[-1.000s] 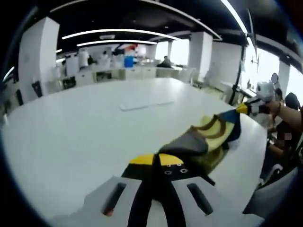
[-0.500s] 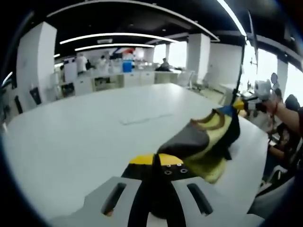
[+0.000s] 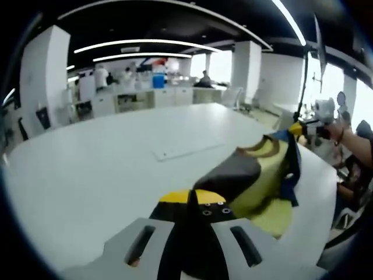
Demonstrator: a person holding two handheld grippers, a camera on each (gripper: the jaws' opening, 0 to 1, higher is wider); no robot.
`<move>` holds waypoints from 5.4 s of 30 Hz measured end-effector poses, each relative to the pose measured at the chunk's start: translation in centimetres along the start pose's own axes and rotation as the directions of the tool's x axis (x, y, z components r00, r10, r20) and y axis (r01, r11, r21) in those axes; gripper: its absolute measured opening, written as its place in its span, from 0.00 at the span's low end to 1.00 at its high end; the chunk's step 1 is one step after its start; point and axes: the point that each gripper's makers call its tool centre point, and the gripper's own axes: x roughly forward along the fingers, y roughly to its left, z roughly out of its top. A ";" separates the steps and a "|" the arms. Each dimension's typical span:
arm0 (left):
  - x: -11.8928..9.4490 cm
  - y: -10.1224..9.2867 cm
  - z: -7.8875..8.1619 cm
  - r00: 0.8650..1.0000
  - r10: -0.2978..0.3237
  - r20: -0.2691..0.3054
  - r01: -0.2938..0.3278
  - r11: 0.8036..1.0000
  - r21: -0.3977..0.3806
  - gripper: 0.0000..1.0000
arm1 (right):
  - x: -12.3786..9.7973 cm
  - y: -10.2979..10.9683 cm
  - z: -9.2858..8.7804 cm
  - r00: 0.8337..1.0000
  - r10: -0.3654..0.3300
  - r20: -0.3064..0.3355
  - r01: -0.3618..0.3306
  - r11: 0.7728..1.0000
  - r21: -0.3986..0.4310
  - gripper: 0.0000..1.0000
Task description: Fold the garment on the visible template until the final outline fits inside the template.
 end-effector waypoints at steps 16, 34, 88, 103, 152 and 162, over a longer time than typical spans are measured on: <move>7.5 2.7 -0.5 0.998 0.020 -0.053 -0.021 0.999 -0.031 0.00 | 5.5 -4.1 -1.9 0.997 -0.023 -0.067 0.027 0.998 0.052 0.00; 13.9 5.1 -5.0 0.981 -0.004 -0.195 -0.021 0.992 -0.126 0.00 | 10.9 -6.8 -5.3 0.989 -0.031 -0.146 0.057 0.981 0.183 0.00; 12.9 4.4 -4.6 0.983 0.069 -0.170 -0.060 0.996 0.061 0.68 | 10.0 -3.6 -3.6 0.977 -0.034 -0.211 0.076 0.978 0.194 0.64; 8.1 2.1 -7.7 0.987 0.036 -0.154 -0.033 0.999 0.019 0.80 | 7.2 4.0 -3.3 0.970 0.115 -0.214 -0.088 0.988 0.130 0.69; 0.6 -7.4 -14.0 0.982 -0.052 -0.184 0.065 0.996 0.068 0.49 | 4.0 12.1 -12.1 0.961 0.133 -0.243 -0.098 0.984 0.150 0.32; 0.7 -8.2 -15.7 0.977 -0.055 -0.205 0.072 0.994 0.077 0.35 | 4.2 12.0 -12.4 0.969 0.059 -0.240 -0.031 0.993 0.116 0.25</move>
